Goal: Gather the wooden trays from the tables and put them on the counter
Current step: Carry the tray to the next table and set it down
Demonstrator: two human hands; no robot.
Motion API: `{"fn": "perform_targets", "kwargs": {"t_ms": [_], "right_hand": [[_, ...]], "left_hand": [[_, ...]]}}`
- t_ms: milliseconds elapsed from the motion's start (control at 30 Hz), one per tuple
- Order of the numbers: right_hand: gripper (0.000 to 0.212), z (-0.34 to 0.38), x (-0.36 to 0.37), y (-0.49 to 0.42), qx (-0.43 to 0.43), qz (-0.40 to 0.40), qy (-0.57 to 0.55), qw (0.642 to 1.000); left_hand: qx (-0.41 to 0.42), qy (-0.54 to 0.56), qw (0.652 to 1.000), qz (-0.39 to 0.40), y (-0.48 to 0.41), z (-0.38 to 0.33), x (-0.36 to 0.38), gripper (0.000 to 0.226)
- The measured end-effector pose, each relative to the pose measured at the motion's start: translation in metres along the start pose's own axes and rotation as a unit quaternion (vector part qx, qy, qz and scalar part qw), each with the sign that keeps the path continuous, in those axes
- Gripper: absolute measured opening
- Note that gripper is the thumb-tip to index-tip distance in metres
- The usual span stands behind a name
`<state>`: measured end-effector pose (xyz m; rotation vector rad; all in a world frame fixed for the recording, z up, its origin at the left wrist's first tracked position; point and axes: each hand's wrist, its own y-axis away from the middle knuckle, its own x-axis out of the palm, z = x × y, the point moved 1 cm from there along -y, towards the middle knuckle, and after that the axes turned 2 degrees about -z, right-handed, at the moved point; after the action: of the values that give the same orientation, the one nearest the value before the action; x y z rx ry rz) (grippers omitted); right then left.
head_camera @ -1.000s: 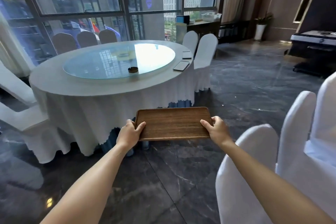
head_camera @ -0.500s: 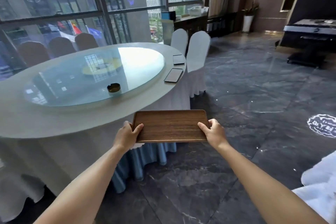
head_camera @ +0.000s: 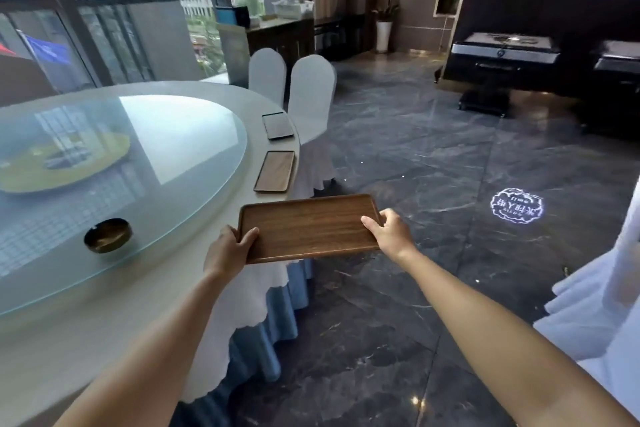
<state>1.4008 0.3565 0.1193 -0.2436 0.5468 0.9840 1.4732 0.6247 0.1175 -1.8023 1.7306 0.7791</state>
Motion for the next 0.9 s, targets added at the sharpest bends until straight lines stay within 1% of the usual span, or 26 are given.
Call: {"fn": "perform_targets", "kwargs": {"t_ms": [133,300,433,533,700,767,900], "right_hand": [[0.037,-0.003,0.006,-0.076,0.004,0.0,-0.002,1.0],[0.038,-0.013,0.008,-0.187,-0.024,0.011,0.024,0.999],[0.041,-0.006,0.005,-0.28,-0.045,0.031,0.044,0.998],[0.041,0.005,0.011,-0.34,-0.068,0.059,0.059,0.994],[0.041,0.025,0.045,-0.419,-0.109,0.111,0.072,0.985],[0.043,0.029,0.065,-0.447,-0.121,0.131,0.088,0.98],[0.04,0.039,0.117,-0.504,-0.144,0.18,0.097,0.968]], "left_hand": [[-0.01,0.013,1.0,0.011,-0.065,-0.019,0.04,0.036],[-0.031,0.012,0.999,0.004,-0.144,-0.049,0.099,0.037],[-0.057,0.022,0.998,-0.007,-0.204,-0.077,0.135,0.045],[-0.083,0.019,0.996,-0.025,-0.24,-0.092,0.151,0.048],[-0.128,0.034,0.99,-0.055,-0.295,-0.096,0.164,0.046],[-0.138,0.022,0.987,-0.074,-0.314,-0.093,0.168,0.044],[-0.17,0.0,0.981,-0.094,-0.36,-0.073,0.174,0.05]]}}
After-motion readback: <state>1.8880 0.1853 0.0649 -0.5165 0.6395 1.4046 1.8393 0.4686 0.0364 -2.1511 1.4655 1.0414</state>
